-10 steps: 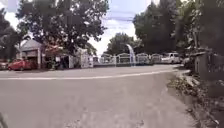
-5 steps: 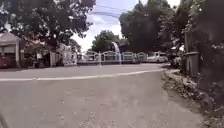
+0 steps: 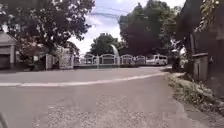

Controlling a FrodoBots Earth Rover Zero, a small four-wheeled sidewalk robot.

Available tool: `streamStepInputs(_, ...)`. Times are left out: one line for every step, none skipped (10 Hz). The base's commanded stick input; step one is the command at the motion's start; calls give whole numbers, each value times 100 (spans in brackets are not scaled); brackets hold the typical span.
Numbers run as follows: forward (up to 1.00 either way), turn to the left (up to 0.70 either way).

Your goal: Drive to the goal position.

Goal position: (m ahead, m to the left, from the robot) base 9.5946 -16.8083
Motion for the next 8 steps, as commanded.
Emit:
streamStepInputs(100,0)
streamStepInputs(100,0)
streamStepInputs(100,0)
streamStepInputs(100,0)
streamStepInputs(100,0)
streamStepInputs(100,0)
streamStepInputs(100,0)
streamStepInputs(100,0)
